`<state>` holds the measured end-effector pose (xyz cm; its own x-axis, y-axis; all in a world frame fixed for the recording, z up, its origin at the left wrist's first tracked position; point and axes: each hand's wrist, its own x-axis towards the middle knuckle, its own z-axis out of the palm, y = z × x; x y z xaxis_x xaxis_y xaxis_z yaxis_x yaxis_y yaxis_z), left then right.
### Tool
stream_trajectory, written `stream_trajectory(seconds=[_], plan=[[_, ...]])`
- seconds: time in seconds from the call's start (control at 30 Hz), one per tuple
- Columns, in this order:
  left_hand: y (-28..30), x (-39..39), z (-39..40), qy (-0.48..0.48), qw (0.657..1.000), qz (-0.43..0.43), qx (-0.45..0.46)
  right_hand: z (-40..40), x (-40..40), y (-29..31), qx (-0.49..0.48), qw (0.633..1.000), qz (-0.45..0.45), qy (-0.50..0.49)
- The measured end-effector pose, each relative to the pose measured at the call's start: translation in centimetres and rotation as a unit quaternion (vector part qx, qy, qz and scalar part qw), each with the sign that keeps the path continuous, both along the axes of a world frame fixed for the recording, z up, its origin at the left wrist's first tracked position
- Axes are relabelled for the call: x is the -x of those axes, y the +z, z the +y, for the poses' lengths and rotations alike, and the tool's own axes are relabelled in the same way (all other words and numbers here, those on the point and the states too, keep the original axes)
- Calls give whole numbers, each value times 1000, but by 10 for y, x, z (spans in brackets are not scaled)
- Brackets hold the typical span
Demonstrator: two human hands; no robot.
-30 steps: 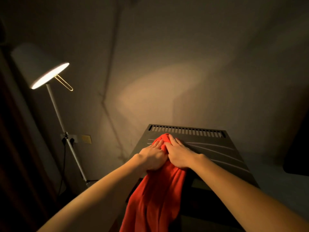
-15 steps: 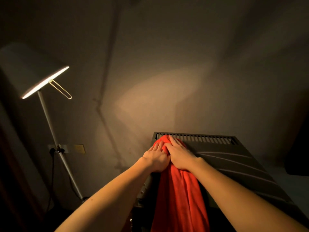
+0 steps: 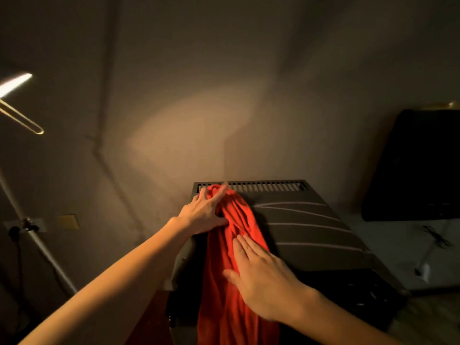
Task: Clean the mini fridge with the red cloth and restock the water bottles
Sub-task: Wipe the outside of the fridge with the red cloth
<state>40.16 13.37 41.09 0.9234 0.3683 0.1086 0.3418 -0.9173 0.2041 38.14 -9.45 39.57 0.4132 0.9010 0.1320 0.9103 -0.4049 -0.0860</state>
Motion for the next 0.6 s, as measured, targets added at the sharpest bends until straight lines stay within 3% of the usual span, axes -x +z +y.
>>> stream_trajectory(seconds=[0.17,0.37,0.6], plan=[[-4,-9,-10,-57,998,-4,-13,-1,-38,4,19,999,-18,-45],[-5,-14,-29,-51,999,5,-17,-19,-149,32,99,993,-15,-59],[2,-39,-65,-5,998,65,3,-21,-168,35,47,994,-3,-95]])
